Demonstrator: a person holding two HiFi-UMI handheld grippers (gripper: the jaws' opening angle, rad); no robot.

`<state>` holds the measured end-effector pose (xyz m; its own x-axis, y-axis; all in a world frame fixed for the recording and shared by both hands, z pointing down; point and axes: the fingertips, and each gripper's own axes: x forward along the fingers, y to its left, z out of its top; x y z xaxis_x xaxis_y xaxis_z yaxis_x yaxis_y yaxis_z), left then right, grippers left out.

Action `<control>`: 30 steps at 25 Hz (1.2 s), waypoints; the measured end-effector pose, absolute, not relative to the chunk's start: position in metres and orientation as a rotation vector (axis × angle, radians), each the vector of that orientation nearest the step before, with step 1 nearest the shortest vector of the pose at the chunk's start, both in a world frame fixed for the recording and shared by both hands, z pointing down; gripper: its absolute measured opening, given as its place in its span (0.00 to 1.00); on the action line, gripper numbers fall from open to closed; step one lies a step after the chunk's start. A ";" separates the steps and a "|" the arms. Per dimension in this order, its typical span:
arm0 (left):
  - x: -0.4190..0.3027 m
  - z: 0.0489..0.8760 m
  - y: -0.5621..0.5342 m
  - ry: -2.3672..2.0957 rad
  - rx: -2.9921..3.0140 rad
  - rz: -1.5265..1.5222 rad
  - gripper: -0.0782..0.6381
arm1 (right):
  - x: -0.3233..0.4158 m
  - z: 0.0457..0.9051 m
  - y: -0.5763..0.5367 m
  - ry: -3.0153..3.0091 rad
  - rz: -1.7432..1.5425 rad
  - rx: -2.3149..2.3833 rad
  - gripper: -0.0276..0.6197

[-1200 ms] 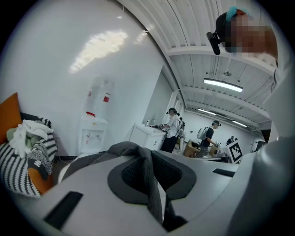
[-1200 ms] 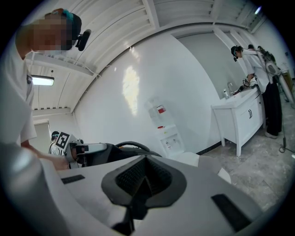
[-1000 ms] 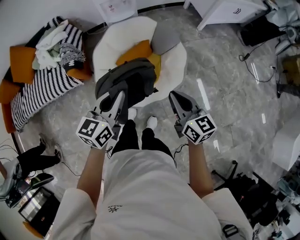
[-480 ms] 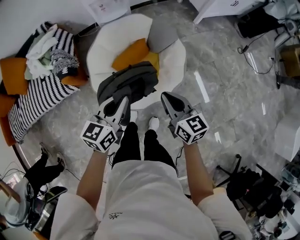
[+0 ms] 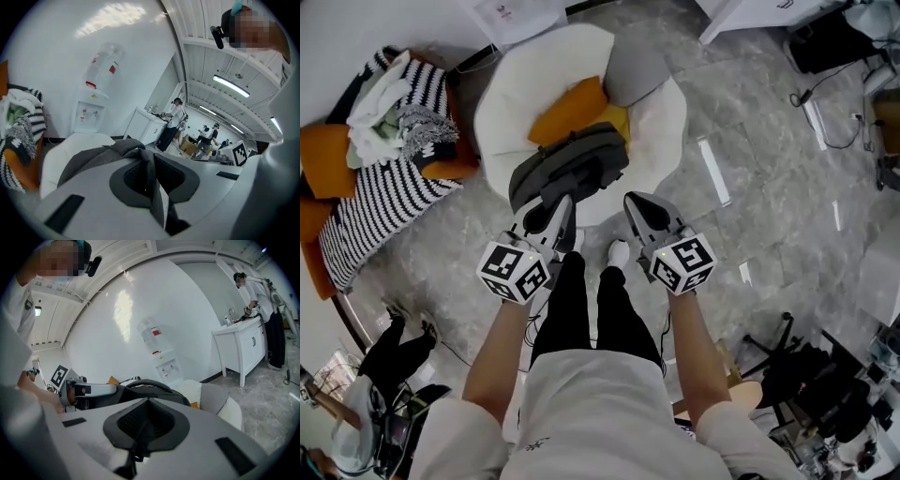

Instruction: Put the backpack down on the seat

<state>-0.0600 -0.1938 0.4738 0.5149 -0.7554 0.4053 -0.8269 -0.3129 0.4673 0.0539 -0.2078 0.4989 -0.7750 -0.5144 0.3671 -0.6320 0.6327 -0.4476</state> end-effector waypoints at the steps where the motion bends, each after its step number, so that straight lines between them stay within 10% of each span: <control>1: -0.059 0.481 -0.196 -1.280 2.116 0.143 0.17 | 0.053 0.505 -0.210 -2.644 0.851 0.945 0.08; 30: 0.009 0.627 -0.245 -1.138 2.044 0.044 0.17 | 0.066 0.653 -0.235 -2.454 0.919 1.046 0.08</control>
